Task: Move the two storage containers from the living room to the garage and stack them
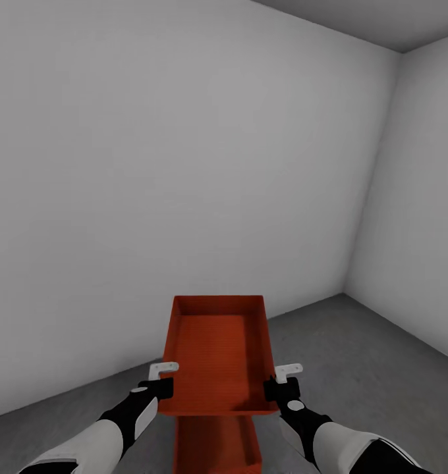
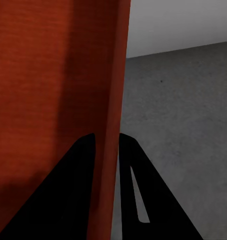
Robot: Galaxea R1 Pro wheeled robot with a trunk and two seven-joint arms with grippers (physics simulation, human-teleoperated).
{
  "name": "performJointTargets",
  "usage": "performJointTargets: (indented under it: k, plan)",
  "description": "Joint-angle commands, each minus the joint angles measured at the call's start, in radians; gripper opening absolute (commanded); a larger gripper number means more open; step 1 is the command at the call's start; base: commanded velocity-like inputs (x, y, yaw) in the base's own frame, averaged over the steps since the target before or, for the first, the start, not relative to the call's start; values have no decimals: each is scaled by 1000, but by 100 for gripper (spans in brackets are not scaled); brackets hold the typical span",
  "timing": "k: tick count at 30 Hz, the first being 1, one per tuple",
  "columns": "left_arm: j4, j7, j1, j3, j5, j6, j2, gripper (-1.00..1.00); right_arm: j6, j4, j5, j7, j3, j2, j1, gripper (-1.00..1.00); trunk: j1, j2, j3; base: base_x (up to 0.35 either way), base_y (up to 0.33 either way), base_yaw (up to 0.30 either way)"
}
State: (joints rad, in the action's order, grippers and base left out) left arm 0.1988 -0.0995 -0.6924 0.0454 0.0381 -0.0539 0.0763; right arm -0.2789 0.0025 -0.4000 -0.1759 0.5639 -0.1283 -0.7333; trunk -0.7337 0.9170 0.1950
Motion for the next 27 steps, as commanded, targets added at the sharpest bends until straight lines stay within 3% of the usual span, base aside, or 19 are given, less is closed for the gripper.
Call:
performJointTargets:
  k: [1,27]
  plan:
    - [14,-20,-1,64,31,74,0,-100,3,-1,10,4,-33,0,0,-100,0,1,3,0,0,0]
    - [14,-19,-1,64,31,74,0,-100,3,-1,12,6,-33,-1,0,-100,0,1,44,0,0,0]
